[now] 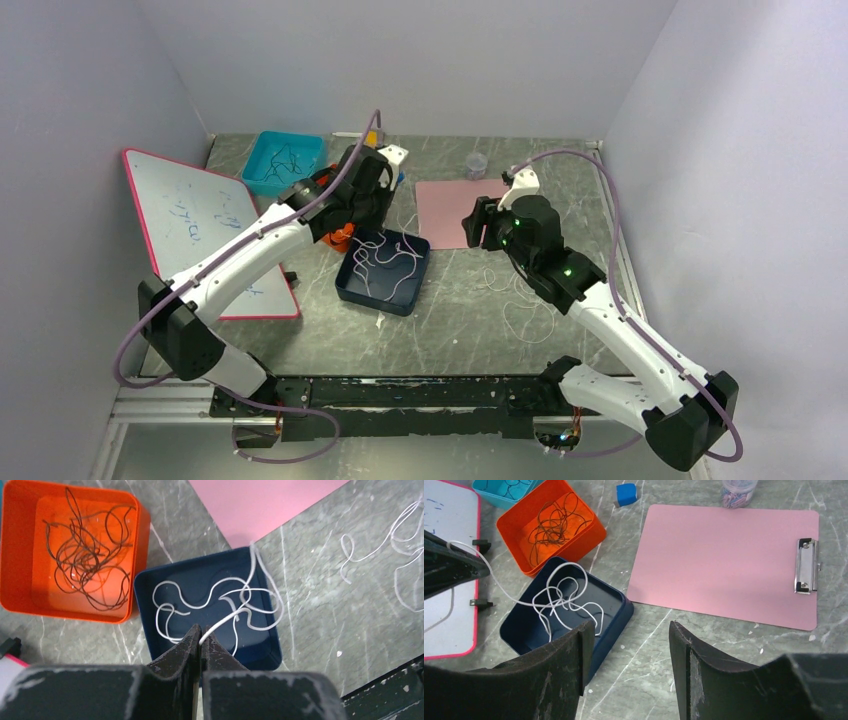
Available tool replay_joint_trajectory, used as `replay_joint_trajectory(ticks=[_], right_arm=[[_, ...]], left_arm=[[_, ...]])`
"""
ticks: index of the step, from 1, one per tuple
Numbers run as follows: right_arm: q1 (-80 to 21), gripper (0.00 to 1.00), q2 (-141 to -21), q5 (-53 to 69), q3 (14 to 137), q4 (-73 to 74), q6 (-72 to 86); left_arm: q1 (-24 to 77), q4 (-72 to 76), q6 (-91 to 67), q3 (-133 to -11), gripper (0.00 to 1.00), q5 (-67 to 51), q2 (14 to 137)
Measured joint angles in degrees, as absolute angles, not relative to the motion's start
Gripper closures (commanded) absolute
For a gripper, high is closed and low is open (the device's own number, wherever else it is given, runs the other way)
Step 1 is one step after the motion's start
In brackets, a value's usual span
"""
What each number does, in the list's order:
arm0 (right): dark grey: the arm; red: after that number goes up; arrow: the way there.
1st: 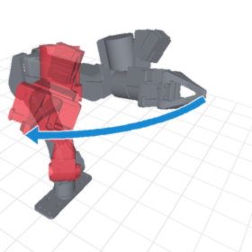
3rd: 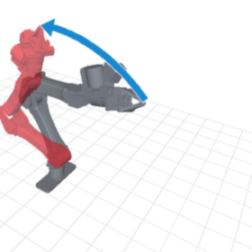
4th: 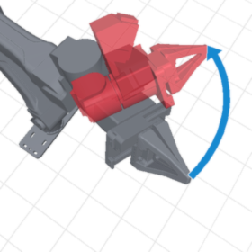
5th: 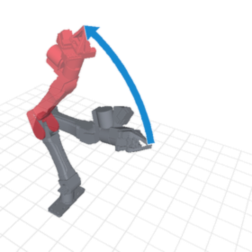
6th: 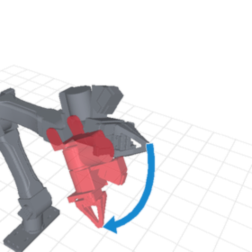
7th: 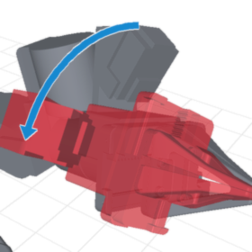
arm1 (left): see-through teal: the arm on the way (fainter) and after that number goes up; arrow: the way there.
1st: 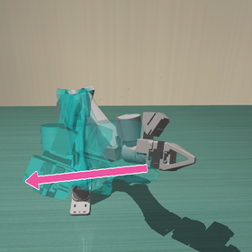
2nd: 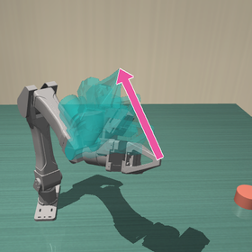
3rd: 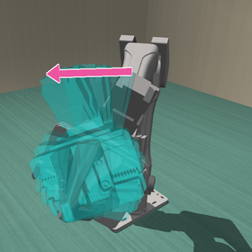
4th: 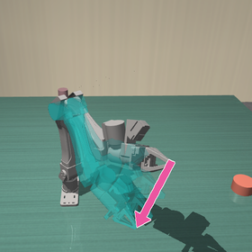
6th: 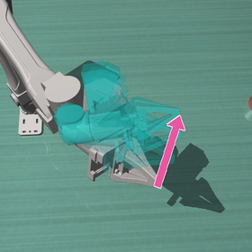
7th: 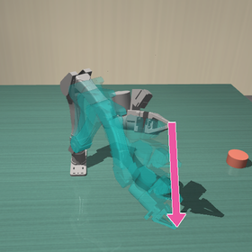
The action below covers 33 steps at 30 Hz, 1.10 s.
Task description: Untangle the cables
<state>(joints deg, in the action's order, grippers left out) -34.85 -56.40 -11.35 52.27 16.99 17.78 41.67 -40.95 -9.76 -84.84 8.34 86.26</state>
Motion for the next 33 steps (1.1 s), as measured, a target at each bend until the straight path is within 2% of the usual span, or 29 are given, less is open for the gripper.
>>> replay_joint_trajectory(ticks=[20,33], right_arm=[[-34.85,0.40,-56.40,-11.33,51.83,16.97,18.04],[-34.85,0.40,-56.75,-11.33,51.72,16.99,18.17]], left_arm=[[41.43,-45.36,-10.92,-80.51,0.93,13.26,94.85],[40.18,-38.22,-10.09,-78.89,0.93,12.60,102.21]])
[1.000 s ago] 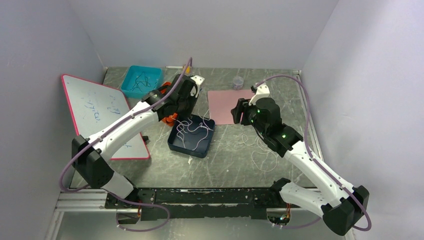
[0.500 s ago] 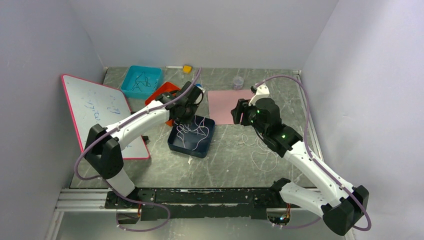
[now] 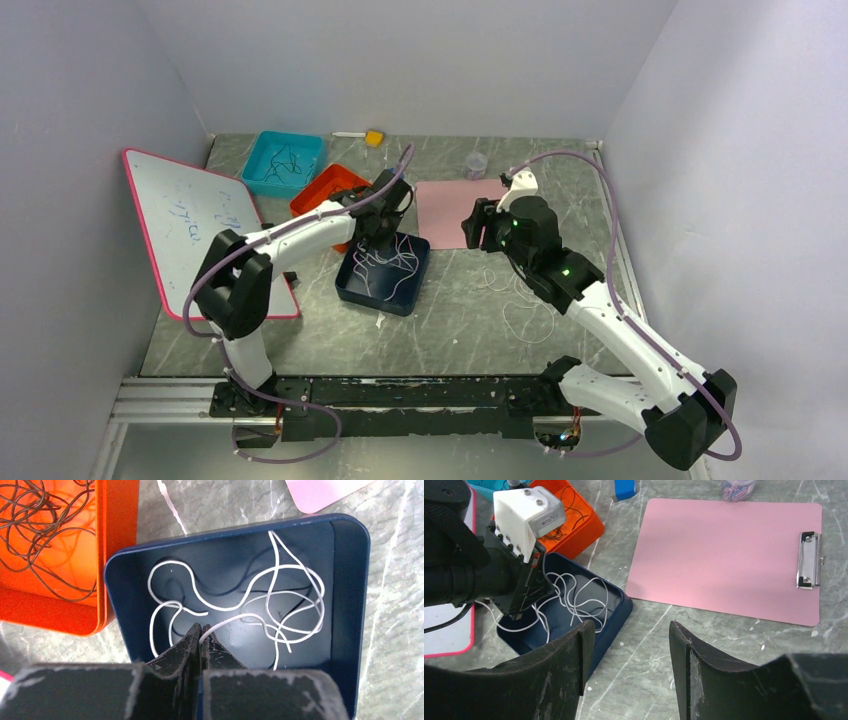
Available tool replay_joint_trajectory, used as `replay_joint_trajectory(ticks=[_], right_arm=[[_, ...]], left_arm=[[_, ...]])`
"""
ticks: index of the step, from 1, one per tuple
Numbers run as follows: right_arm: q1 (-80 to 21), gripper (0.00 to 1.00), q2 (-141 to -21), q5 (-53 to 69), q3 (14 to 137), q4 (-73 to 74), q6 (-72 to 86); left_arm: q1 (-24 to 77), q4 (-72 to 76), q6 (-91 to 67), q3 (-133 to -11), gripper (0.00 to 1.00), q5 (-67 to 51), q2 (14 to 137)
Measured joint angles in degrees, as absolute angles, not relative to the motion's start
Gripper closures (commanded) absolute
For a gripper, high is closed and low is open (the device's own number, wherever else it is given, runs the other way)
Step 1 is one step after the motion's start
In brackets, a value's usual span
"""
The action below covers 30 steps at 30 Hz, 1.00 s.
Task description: Untangle the cables
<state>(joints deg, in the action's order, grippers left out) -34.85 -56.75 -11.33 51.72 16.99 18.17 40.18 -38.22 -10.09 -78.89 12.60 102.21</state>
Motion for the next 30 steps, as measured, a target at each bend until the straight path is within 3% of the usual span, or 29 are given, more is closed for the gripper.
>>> replay_joint_trajectory(ticks=[6,21,30], right_arm=[[-34.85,0.40,-56.71,-11.33,50.96,17.04,18.37],[-34.85,0.40,-56.05,-11.33,49.67,16.99,19.11],[-34.85,0.40,-56.77,-11.11,49.45,16.88,19.18]], left_arm=[[39.83,-30.63,-9.76,-75.20,0.88,11.90,103.09],[39.57,-21.63,-9.78,-70.78,0.48,12.95,101.38],[38.85,-20.27,-9.67,-70.67,0.43,10.98,96.09]])
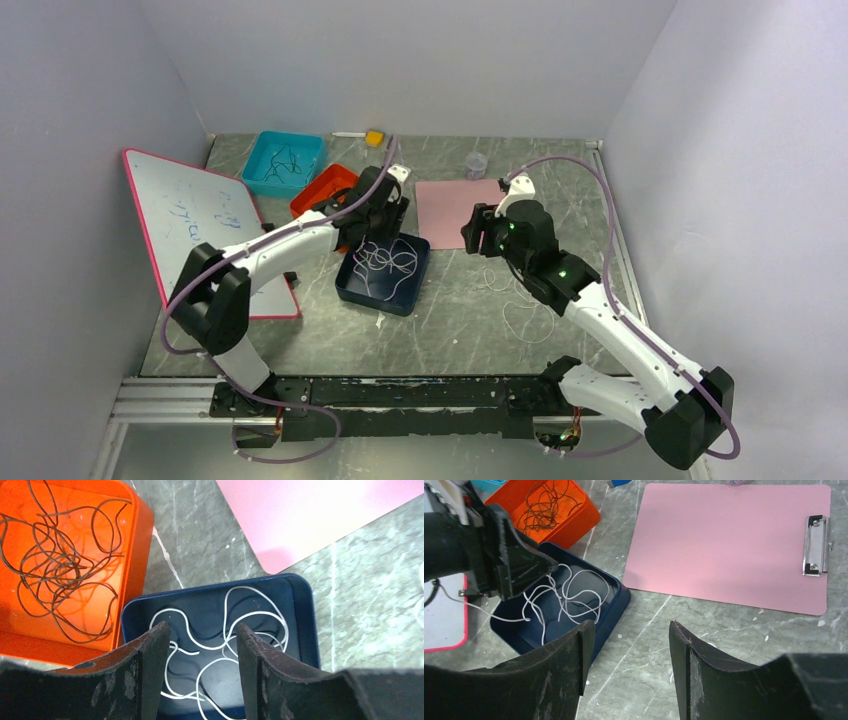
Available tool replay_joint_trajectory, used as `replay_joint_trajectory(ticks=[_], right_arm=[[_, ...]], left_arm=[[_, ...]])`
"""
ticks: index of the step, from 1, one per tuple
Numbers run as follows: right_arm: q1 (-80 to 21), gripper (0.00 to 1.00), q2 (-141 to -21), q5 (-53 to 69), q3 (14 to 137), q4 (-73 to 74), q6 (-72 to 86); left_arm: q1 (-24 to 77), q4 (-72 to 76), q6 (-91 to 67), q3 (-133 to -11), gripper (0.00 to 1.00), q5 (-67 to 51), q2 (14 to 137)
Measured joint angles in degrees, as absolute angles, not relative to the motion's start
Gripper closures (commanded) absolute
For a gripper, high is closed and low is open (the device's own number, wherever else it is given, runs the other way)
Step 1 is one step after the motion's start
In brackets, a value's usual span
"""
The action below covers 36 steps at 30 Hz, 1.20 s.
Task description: Untangle the cables
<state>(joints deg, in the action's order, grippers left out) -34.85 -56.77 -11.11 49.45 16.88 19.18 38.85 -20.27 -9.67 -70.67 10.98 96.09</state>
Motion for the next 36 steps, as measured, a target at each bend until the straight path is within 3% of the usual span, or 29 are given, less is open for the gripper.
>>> replay_joint_trajectory(ticks=[12,21,28,36], right_arm=[[-34.85,0.38,-56.14,-7.92,46.85,13.30,18.68],[-37.95,0.38,-52.69,4.16,34.70,-3.77,17.54],[-49.95,0.38,-63.22,6.96,32.51,-22.06,15.70],[-51.83,0.40,-77.62,8.69,33.67,-37.43,12.84]], left_arm=[[37.98,-6.79,-12.58,-59.99,0.45,4.71,86.70],[37.95,0.64,-16.40,-58.50,0.46,2.98,85.30],[37.89,0.84,-18.92,-59.57,0.46,1.56,85.27],[37.63,0.78,-20.38,-59.61,0.46,-0.08,85.25]])
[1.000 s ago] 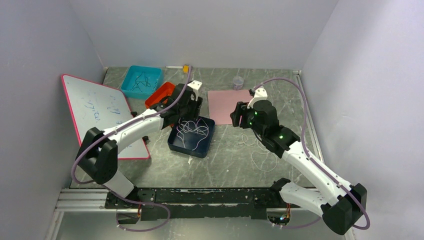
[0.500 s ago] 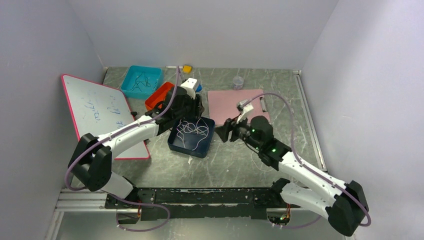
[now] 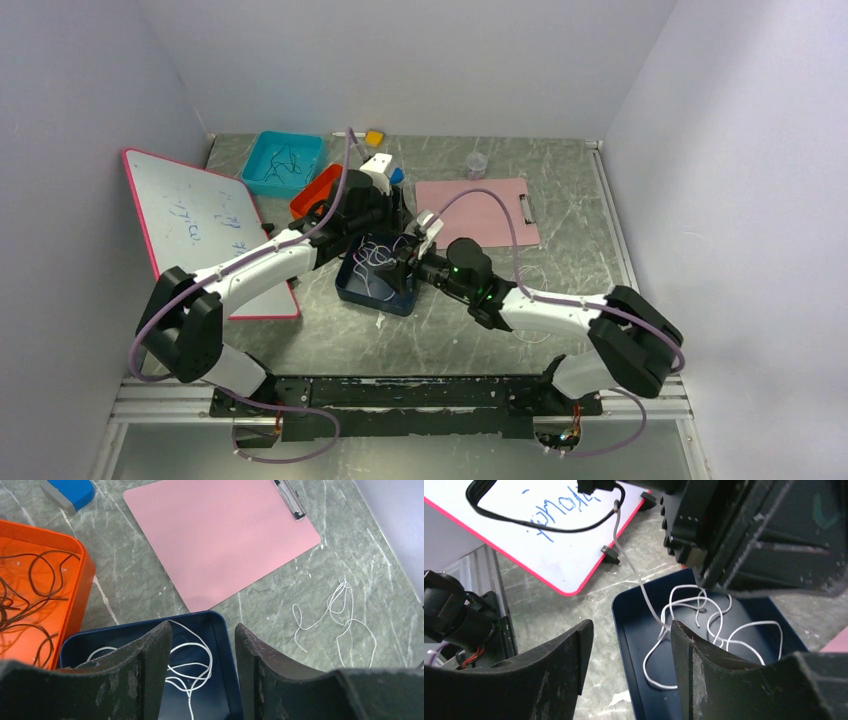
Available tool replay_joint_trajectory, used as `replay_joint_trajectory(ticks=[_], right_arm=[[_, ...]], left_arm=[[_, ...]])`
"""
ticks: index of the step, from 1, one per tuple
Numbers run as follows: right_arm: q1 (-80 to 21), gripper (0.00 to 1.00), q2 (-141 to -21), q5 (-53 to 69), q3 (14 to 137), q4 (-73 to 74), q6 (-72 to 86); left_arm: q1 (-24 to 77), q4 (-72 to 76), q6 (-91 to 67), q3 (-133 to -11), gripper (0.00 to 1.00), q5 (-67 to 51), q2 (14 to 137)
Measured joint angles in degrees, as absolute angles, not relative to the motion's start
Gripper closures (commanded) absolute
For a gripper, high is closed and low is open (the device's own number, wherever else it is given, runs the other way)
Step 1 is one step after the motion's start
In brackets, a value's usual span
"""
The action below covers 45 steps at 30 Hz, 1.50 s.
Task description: Untangle the cables
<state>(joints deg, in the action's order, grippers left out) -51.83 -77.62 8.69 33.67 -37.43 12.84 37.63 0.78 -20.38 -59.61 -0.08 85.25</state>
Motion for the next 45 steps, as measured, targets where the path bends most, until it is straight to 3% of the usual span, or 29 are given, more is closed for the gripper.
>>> replay_joint_trajectory(ticks=[4,10,14,30,35,37,45], right_arm=[[-52.05,0.48,-82.76,9.21,35.94,-42.04,11.46],[-52.14,0.84,-88.03,9.23,37.76,-46.68,10.07],[-52.16,1.00,-89.71,9.21,37.82,-48.18,9.93],[-52.21,1.00,-92.60,9.45,33.45,-52.21,14.41],[-52.21,0.71,-92.71,8.05,33.19,-51.37,15.55],[-52.21,0.64,-92.60,7.09,33.19,-50.39,15.86],[-52.21,0.54,-86.15,-1.52,34.41,-40.80,14.48]], left_arm=[[37.63,0.62,-21.52,-59.61,0.46,-0.64,84.97],[37.58,0.58,-22.33,-59.66,0.46,-1.15,84.40],[37.58,0.12,-22.68,-60.58,0.46,-1.23,84.38],[32.32,-3.97,-25.50,-72.69,0.44,-3.16,83.29],[31.18,-4.60,-25.12,-74.17,0.44,-3.11,80.51],[30.83,-5.48,-24.82,-74.17,0.44,-2.85,79.48],[30.20,-7.92,-23.53,-69.47,0.44,-1.65,75.99]])
